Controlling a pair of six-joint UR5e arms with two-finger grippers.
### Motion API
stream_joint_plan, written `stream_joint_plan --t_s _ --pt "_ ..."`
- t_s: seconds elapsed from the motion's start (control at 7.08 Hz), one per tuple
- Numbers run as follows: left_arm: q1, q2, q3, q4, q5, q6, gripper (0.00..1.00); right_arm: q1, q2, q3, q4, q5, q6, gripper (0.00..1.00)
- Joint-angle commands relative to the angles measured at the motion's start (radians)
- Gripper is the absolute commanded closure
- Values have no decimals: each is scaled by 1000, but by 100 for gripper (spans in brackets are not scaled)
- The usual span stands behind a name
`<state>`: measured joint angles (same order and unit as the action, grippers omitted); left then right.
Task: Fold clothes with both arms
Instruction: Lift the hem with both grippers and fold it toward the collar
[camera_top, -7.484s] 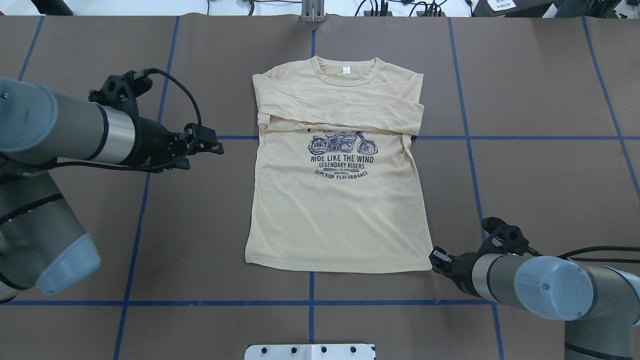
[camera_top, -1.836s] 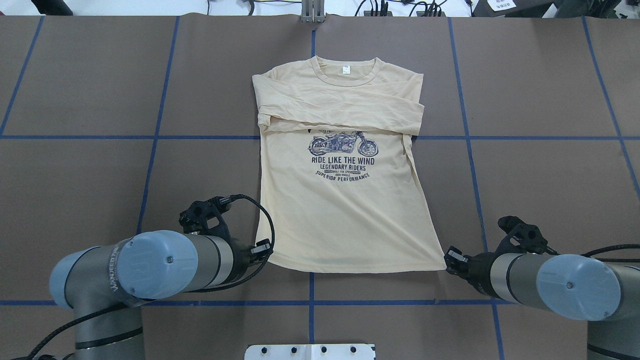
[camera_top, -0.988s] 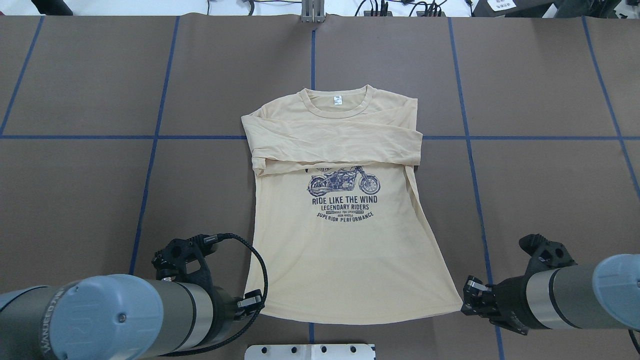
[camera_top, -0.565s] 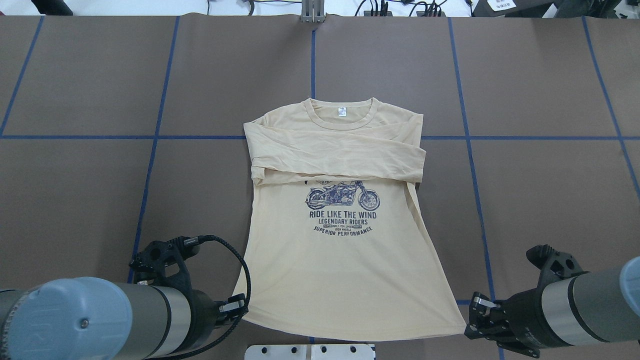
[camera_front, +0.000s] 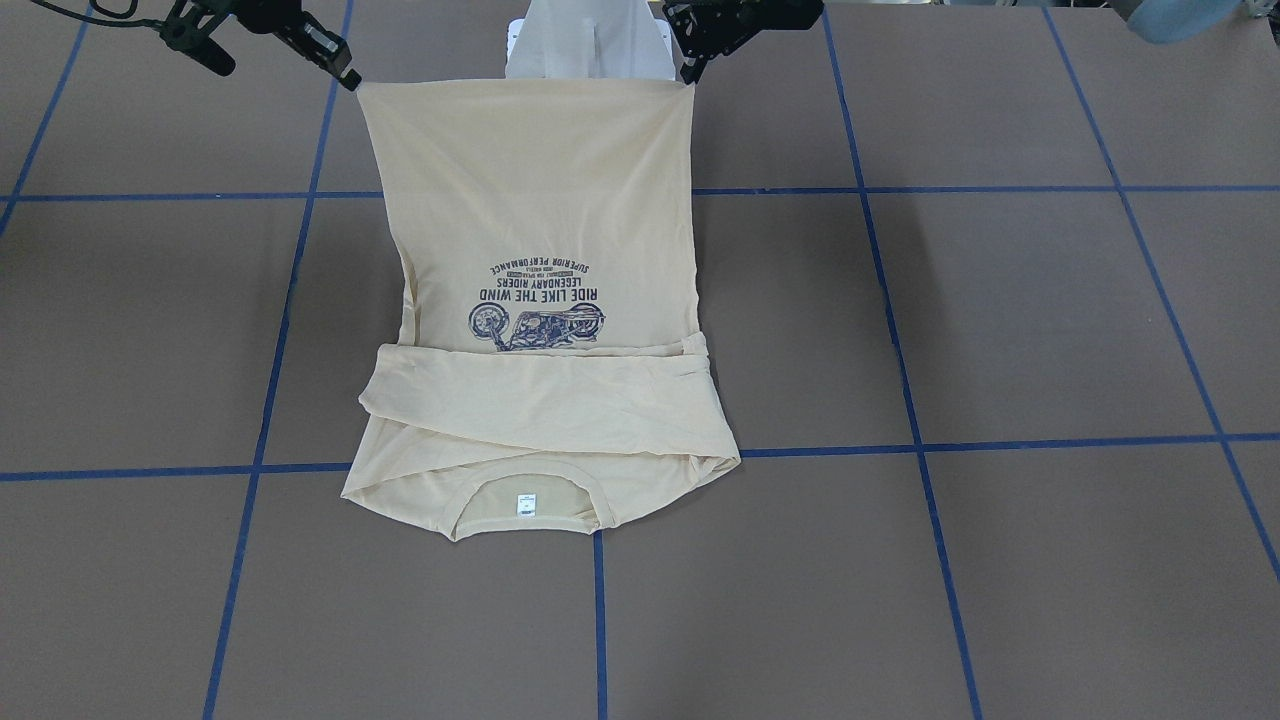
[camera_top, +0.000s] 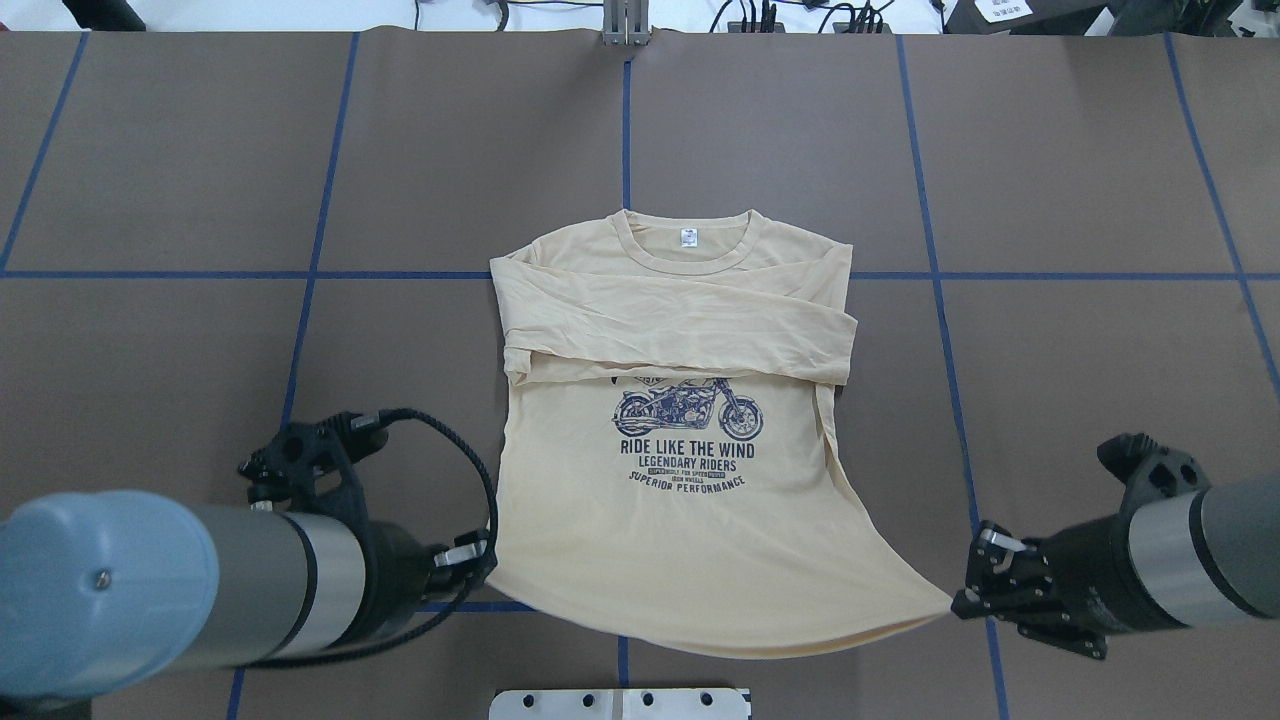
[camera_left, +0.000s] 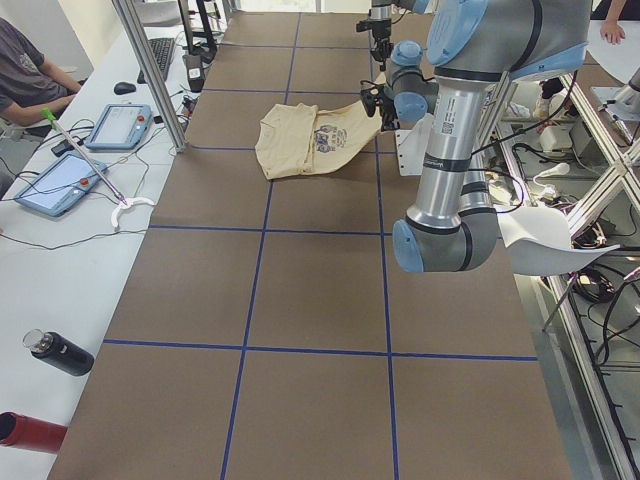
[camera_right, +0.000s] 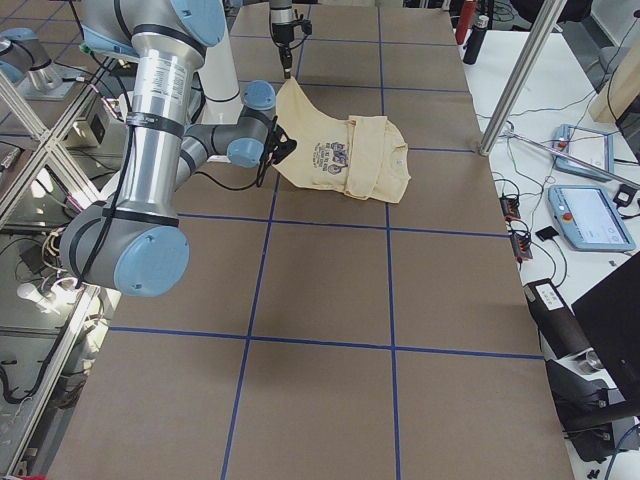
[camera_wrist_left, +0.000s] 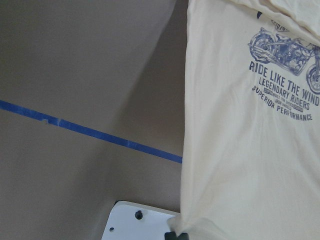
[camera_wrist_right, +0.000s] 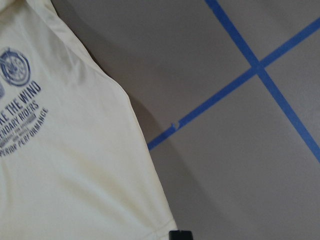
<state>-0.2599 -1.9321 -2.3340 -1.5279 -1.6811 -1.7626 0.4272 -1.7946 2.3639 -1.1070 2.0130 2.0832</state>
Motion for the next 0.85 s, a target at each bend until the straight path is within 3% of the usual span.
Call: stream_joint_plan --t_s 0.0,0.28,0.71 --pt "-164 -45 190 -148 -5 104 100 207 244 -162 -203 47 -149 100" --pt "-290 -60 385 -353 -8 136 100 339 482 -340 -434 64 -382 100" --pt "-392 -164 620 -467 -6 161 100 423 657 -640 -441 56 -621 100"
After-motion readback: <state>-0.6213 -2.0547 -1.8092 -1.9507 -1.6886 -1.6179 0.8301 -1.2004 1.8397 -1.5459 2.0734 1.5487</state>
